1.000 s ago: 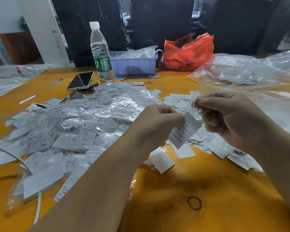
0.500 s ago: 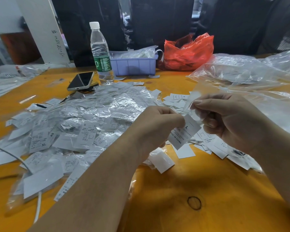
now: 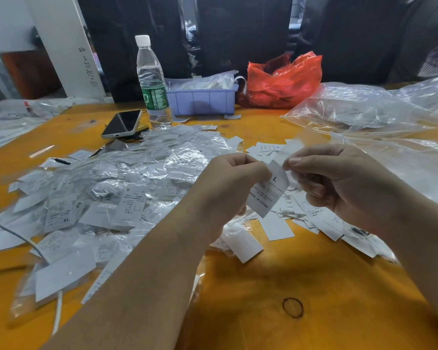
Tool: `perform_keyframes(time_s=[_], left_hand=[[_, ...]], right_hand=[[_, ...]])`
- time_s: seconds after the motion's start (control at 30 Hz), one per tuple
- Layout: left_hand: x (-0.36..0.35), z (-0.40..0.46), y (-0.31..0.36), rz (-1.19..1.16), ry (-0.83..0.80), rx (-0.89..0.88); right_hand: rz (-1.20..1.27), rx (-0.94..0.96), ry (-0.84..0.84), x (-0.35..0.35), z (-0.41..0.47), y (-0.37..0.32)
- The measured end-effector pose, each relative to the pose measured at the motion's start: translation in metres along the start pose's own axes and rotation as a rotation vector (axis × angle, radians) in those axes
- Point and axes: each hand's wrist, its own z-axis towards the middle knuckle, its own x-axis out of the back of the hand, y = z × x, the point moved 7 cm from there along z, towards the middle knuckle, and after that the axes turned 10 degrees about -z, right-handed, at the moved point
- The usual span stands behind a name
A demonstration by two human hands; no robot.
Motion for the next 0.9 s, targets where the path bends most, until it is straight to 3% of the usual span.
perform_keyframes(time_s=[0.43, 0.9], left_hand=[[0.0020, -0.0002, -0.0003, -0.038, 0.030, -0.008], [0.0010, 0.0012, 0.0007, -0.024, 0.031, -0.075]], right_hand=[[0.072, -0.093, 0.002, 0.0003, -0.0001, 0.0055], [-0.018, -0.082, -0.040, -0.0060, -0.0016, 0.0069]])
